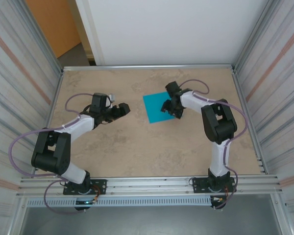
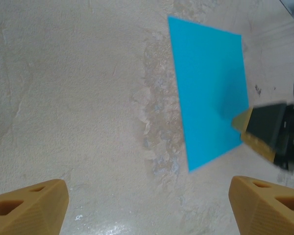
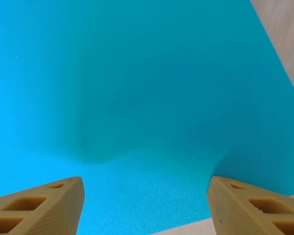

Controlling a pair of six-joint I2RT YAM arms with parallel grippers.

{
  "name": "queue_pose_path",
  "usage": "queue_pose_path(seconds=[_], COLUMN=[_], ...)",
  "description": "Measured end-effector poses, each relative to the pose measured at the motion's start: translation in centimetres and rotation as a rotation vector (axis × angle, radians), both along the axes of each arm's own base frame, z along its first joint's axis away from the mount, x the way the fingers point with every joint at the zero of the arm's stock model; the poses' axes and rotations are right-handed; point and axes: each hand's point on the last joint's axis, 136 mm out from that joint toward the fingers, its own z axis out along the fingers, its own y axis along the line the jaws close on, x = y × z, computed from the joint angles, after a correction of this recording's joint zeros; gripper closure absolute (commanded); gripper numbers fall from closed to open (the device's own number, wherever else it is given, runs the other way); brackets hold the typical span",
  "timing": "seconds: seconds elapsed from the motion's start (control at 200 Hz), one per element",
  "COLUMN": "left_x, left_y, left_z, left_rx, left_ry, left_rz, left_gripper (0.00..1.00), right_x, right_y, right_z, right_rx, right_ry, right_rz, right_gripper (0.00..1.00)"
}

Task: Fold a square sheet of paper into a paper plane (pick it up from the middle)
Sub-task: Move the square sheet of paper to the center of the table.

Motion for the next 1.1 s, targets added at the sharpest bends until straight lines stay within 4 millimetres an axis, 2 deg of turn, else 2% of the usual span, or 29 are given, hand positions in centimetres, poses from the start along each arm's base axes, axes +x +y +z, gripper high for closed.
queue_pose_path(seconds=[0.085,0.145,0.256,0.321,0.461,0.551,0.651,0.782,0.957,1.098], left_x=[-0.1,-0.1,-0.2,-0.3,-1.0,-1.6,-2.3,-3.2,-4.2,-4.5], left_y=[0.0,0.0,0.0,-0.2,-1.5,-2.6,-3.7,-5.1,-6.8,-7.5], left_z=[-0.1,-0.1,-0.3,-0.3,-0.4,-0.6,-1.2,-2.4,-4.2,-4.4], left_rx=[0.001,-0.001,-0.007,-0.013,-0.030,-0.040,-0.049,-0.054,-0.057,-0.064], left_ry=[0.002,0.006,0.016,0.021,0.040,0.061,0.092,0.142,0.209,0.223], left_rz=[0.001,0.002,0.010,0.011,-0.013,-0.028,-0.044,-0.066,-0.107,-0.124], left_gripper=[0.17,0.18,0.21,0.22,0.29,0.32,0.37,0.46,0.48,0.49], right_x=[-3.8,-5.7,-6.7,-5.8,-1.6,1.0,3.4,4.4,5.4,5.9], right_y=[2.0,3.4,5.3,5.7,4.9,3.9,3.5,4.9,6.5,6.7], right_z=[0.0,0.2,0.6,1.5,4.1,4.7,4.4,3.9,2.7,1.1], right_rx=[0.011,0.027,0.061,0.078,0.160,0.194,0.193,0.192,0.185,0.167], right_ry=[0.022,0.042,0.055,0.034,-0.037,-0.049,-0.057,-0.046,-0.025,0.008], right_rz=[0.011,0.027,0.061,0.066,0.045,0.054,0.096,0.185,0.250,0.266], right_gripper=[0.33,0.33,0.33,0.35,0.43,0.49,0.53,0.58,0.58,0.57])
